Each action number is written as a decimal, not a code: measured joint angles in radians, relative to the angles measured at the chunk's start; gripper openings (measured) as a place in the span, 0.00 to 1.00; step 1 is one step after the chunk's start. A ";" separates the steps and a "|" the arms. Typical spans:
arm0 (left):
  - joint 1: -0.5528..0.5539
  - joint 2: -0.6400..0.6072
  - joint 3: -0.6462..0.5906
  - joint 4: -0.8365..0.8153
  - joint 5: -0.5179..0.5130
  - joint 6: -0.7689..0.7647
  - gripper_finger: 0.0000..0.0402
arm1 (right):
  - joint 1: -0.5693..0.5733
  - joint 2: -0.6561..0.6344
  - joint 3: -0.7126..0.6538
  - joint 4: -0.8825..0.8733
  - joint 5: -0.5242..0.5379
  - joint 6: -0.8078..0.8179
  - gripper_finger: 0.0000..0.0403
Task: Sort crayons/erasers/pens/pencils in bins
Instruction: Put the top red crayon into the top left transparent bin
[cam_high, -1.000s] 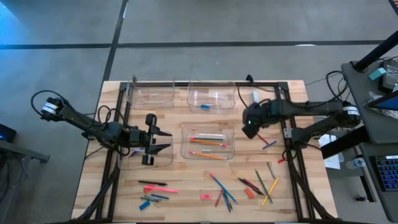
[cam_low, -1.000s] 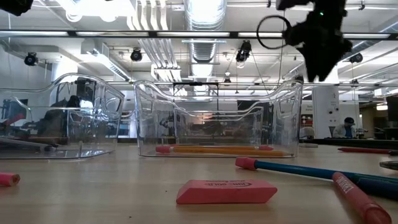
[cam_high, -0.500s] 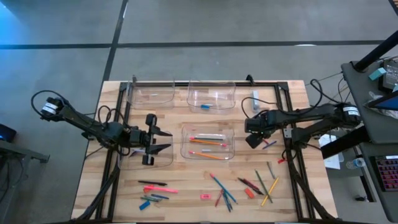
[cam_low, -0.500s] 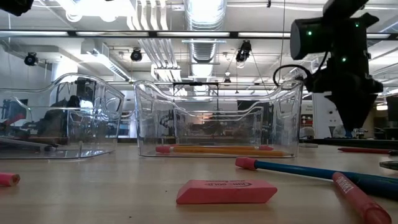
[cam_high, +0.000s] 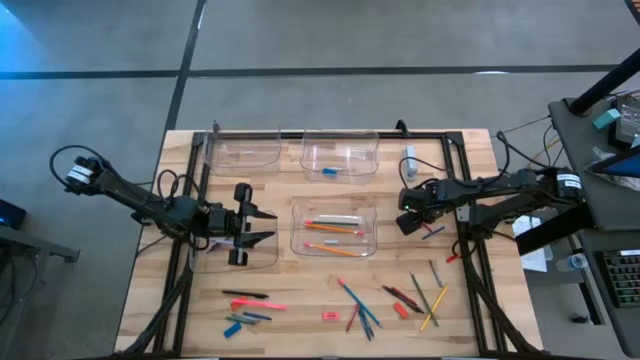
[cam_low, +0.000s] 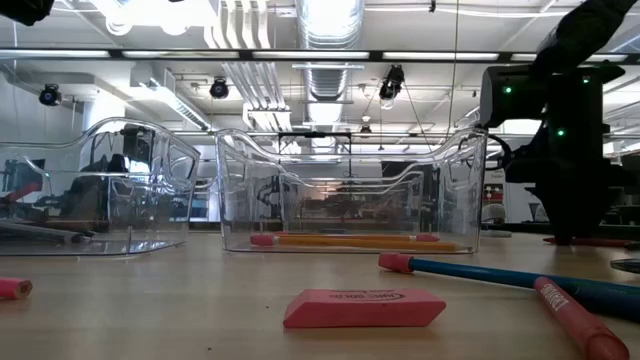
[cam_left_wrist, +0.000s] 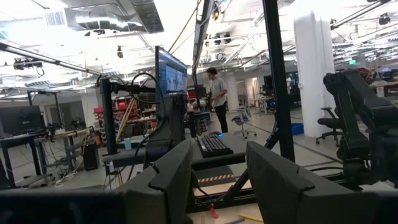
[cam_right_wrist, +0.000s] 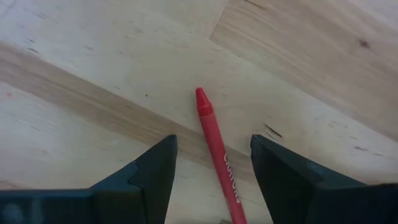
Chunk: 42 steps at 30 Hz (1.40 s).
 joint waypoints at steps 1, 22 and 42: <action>0.000 0.000 0.000 0.000 0.000 0.000 0.35 | -0.001 0.000 -0.009 0.005 -0.002 0.003 0.48; 0.000 0.000 0.000 -0.004 0.000 0.000 0.35 | 0.004 -0.018 0.007 0.060 -0.023 -0.001 0.04; 0.028 0.000 0.000 -0.069 -0.028 -0.068 0.38 | 0.120 -0.226 0.248 0.684 0.206 -0.340 0.03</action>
